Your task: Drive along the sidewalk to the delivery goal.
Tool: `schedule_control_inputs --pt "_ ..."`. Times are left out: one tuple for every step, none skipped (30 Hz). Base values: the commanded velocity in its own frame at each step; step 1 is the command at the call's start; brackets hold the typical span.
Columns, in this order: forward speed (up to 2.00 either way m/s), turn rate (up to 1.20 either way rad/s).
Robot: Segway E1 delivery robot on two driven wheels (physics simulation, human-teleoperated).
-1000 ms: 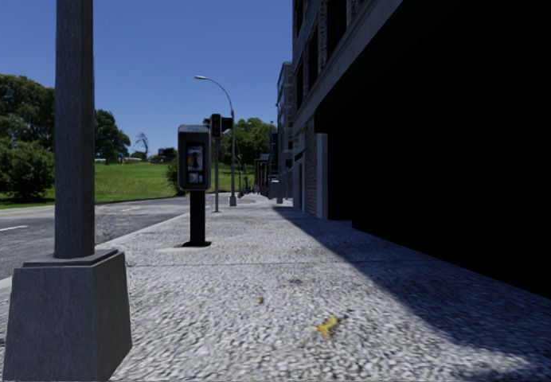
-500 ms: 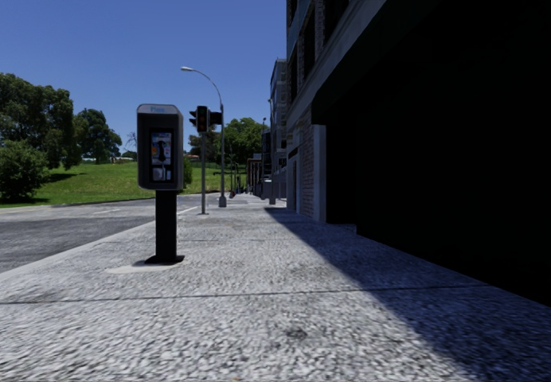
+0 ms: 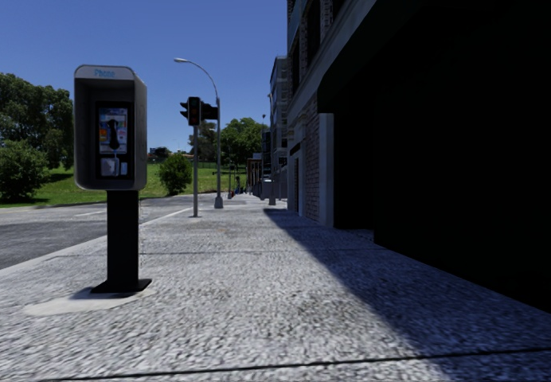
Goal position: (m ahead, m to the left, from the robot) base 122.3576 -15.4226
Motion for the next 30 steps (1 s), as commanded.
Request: schedule_control_inputs --pt "1.96 0.00" --pt "1.96 0.00" --pt "1.96 0.00" --pt "1.96 0.00" --pt "1.96 0.00" --pt "1.96 0.00" --pt "1.96 0.00" --pt "1.96 0.00" --pt "1.96 0.00" --pt "1.96 0.00" --pt "1.96 0.00" --pt "1.96 0.00" --pt "1.96 0.00" --pt "1.96 0.00" --pt "1.96 0.00" --pt "1.96 0.00" --pt "1.96 0.00" --pt "1.96 0.00" --pt "1.96 0.00" --pt "1.96 0.00" --pt "1.96 0.00" --pt "1.96 0.00" --pt "1.96 0.00" --pt "1.96 0.00" --pt "1.96 0.00" --pt "1.96 0.00" --pt "1.96 0.00" --pt "1.96 0.00" --pt "1.96 0.00" --pt "1.96 0.00"
